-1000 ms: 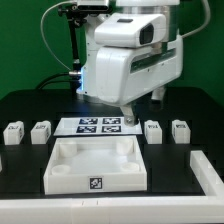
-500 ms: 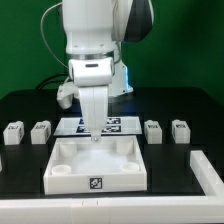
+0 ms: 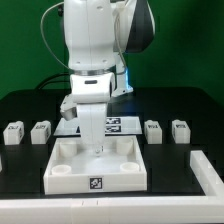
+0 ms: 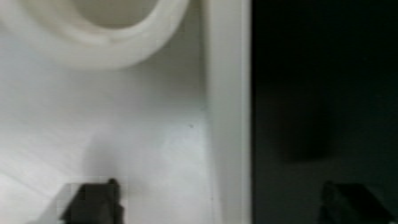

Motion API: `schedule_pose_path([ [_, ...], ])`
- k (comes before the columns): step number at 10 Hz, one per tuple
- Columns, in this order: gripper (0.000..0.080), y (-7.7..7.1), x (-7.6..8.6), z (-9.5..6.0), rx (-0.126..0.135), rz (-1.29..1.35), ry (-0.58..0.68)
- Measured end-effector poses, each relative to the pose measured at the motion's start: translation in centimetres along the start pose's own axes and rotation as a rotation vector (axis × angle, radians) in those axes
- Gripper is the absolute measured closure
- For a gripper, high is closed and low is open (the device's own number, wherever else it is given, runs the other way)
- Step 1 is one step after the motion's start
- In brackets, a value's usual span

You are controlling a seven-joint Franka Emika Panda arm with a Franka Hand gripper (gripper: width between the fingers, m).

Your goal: Assemble one leg

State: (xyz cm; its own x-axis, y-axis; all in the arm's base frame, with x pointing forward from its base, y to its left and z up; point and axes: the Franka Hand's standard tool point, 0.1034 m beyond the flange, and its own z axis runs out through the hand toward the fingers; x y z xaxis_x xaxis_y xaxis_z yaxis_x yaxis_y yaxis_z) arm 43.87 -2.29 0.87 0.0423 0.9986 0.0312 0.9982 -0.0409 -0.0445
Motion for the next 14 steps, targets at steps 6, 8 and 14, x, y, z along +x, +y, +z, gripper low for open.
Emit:
schedule_pose_path([
  [6,0.0740,0.2,0.0,-0.1,-0.010,0.001,0.000],
  [8,0.0740,0.2,0.0,-0.1,-0.011,0.001,0.000],
  [14,0.0739,3.5,3.1,-0.1,-0.042,-0.014,0.023],
])
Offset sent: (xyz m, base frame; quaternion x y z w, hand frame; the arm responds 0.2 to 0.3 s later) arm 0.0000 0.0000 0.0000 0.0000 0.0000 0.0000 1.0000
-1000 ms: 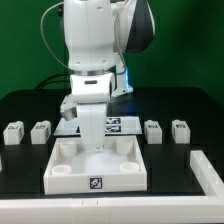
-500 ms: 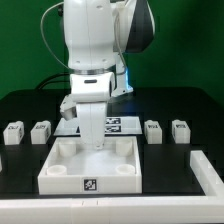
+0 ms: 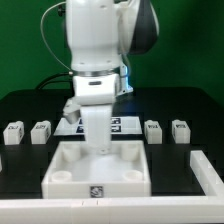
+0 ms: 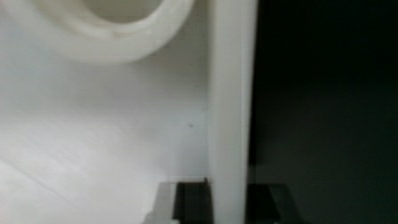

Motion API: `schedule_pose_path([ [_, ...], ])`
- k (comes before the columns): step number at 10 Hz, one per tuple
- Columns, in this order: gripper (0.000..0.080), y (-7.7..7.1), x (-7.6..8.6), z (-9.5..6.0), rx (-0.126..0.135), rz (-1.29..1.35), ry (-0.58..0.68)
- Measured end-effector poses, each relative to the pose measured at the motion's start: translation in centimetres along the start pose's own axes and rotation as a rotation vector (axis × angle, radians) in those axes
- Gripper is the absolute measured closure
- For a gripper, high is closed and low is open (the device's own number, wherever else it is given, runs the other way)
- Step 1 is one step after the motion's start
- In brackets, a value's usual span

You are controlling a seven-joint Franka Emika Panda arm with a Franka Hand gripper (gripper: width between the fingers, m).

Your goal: Assemble one leg

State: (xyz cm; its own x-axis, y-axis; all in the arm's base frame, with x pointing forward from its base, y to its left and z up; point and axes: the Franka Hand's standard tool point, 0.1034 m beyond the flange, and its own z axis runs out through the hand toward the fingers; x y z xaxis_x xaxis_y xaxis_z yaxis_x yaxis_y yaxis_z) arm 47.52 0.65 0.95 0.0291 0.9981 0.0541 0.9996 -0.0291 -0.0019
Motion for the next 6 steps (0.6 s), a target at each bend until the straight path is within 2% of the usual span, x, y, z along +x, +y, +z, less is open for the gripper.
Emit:
schedule_pose_path([
  [1,0.0739,1.4,1.9,0.0,-0.004,0.000,0.015],
  [2,0.0739,2.4,3.3,0.0,0.007,0.024,0.025],
  [3,0.0739,2.4,4.9,0.1,0.041,0.044,0.025],
  [4,0.0739,2.4,6.3,0.2,0.048,0.044,0.026],
  [6,0.0737,2.3,6.5,0.4,0.050,0.047,0.012],
])
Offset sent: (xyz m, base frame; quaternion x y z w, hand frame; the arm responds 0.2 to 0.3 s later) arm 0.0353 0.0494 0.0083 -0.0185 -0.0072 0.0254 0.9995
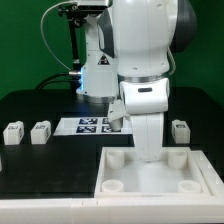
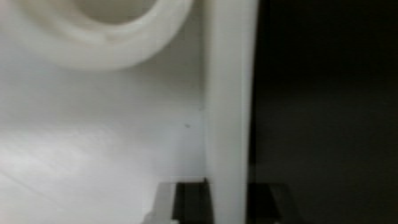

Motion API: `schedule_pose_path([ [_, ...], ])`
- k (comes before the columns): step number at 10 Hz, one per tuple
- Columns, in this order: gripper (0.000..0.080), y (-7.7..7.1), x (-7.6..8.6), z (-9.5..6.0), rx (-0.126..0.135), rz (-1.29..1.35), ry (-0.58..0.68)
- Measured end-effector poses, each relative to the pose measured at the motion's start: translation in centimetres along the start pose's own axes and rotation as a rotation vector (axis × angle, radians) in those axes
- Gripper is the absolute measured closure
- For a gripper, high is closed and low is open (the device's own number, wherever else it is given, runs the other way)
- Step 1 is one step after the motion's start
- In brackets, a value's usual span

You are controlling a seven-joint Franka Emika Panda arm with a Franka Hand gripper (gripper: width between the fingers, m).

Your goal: Assemble one leg

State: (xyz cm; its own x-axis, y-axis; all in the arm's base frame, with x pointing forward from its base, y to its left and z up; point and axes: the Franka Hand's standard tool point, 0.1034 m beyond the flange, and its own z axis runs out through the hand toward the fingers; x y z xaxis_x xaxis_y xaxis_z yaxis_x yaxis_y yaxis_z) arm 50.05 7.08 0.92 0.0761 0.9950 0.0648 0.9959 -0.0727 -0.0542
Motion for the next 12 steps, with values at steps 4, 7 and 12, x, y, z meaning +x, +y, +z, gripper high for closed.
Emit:
schedule_pose_path([
  [4,0.0734,0.04,-0.37,0.04,-0.029,-0.036,0.015],
  [7,0.0334,0.04,-0.41,0.06,-0.029,-0.036,0.015],
  [12,0.0154,0.03,-0.42,0.07,-0.028,-0.035,0.015],
])
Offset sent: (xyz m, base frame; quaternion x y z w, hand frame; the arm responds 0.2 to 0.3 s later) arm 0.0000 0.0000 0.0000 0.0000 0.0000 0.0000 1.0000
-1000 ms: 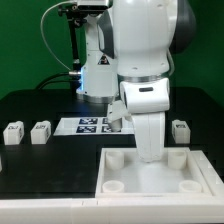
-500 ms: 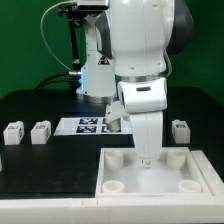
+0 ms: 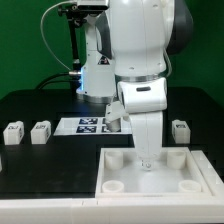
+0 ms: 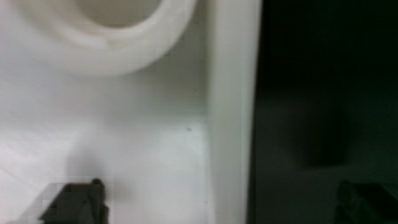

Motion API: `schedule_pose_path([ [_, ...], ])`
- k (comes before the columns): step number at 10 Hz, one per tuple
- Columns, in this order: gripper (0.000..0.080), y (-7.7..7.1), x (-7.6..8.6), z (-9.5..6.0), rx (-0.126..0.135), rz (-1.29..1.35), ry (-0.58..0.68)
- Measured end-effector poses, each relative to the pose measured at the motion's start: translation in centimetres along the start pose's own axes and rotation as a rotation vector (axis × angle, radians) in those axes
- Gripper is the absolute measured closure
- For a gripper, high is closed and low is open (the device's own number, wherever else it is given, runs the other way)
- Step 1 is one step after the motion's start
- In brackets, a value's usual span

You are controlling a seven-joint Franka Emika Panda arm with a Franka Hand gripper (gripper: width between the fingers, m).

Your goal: Assemble one leg

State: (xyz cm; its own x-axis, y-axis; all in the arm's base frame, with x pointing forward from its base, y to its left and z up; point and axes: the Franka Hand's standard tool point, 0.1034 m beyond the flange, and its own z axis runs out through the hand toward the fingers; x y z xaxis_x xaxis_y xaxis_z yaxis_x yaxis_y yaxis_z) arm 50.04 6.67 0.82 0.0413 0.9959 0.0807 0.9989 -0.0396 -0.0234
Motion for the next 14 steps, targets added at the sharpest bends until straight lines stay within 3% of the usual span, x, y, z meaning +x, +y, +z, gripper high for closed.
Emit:
schedule_pose_path([
  [2,0.0150,0.0,0.0,0.0,-0.001,0.000,0.000],
  [3,0.0150,0.1,0.1,-0.9,-0.009,0.010,-0.005],
  [5,0.0150,-0.7,1.0,-4.8,-0.019,0.073,-0.033],
  [7,0.0150,-2.2,2.7,-6.1,-0.034,0.202,-0.040],
  [9,0.0150,-4.2,5.3,-5.8,-0.030,0.534,-0.037],
  [11,0.0150,-5.7,7.6,-4.9,-0.043,0.836,-0.012],
  [12,0.0150,-5.4,7.8,-4.6,-0.087,0.860,0.041],
  [14,0.0150,-5.6,7.8,-4.6,-0.067,1.075,0.048],
])
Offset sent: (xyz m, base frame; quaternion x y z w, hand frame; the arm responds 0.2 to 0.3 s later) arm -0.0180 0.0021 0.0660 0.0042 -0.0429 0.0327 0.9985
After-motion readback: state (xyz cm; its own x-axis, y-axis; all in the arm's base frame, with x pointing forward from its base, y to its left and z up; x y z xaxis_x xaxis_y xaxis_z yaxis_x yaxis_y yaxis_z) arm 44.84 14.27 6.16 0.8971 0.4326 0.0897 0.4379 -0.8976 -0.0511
